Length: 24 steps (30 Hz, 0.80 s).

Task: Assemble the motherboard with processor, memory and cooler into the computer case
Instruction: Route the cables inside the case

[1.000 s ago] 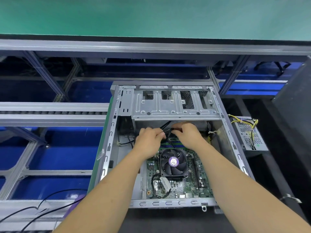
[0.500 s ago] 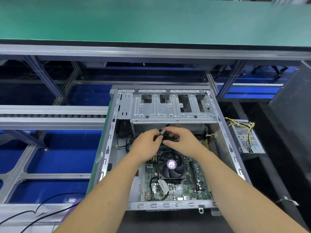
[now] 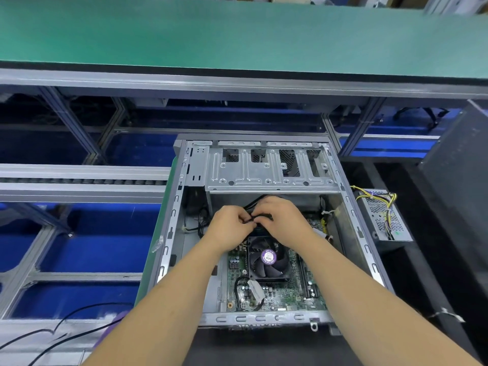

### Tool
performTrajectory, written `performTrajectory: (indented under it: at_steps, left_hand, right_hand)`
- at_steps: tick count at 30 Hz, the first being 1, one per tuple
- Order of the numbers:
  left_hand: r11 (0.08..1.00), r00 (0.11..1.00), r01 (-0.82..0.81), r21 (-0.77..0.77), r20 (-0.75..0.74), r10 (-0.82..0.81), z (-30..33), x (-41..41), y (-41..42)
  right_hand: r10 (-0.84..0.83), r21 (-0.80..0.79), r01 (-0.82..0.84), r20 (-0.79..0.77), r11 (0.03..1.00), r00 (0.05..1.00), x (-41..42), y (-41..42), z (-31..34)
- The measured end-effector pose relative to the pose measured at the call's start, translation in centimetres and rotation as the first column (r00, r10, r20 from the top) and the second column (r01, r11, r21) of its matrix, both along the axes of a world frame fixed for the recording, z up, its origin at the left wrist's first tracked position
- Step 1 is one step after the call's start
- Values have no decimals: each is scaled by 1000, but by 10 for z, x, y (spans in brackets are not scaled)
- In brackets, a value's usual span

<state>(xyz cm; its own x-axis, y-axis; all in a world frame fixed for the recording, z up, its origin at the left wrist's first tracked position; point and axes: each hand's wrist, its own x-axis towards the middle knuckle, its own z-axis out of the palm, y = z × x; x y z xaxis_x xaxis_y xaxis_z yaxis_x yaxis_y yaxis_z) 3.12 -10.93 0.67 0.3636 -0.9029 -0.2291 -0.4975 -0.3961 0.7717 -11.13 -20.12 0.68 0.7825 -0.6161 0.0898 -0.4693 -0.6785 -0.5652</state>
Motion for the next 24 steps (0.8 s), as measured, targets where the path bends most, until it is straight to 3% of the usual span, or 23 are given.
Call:
performTrajectory:
  at_steps: [2,4,8,12,15,19,24]
  left_hand:
    - [999,978,-35,10,-207,36,3,-1,0]
    - [990,945,-138,11,-299,135,5,-1,0]
    - [877,841,-479,-23,-297,452,2,9,-1]
    - [776,754,-628,-56,-291,589,2,16,2]
    - [775,751,-630,-47,-291,593,4,13,3]
    - [821,788,-569,-52,-321,526,3,11,6]
    - [947,942,-322,14,-91,322,3,5,8]
  right_hand:
    - [-4,-28,2,-58,1000,998,-1,-1,1]
    - [-22,-52,16,-122,999,992,-2,-4,1]
    - [-171,-82,154,-274,985,946,-11,-15,-5]
    - [-354,-20,367,-313,930,881,-22,-28,-7]
    - [-454,48,487,-291,872,842,-17,-31,-13]
    - [-584,353,616,-205,705,786,-2,-36,-25]
    - [-500,513,523,-197,681,844,17,-43,-33]
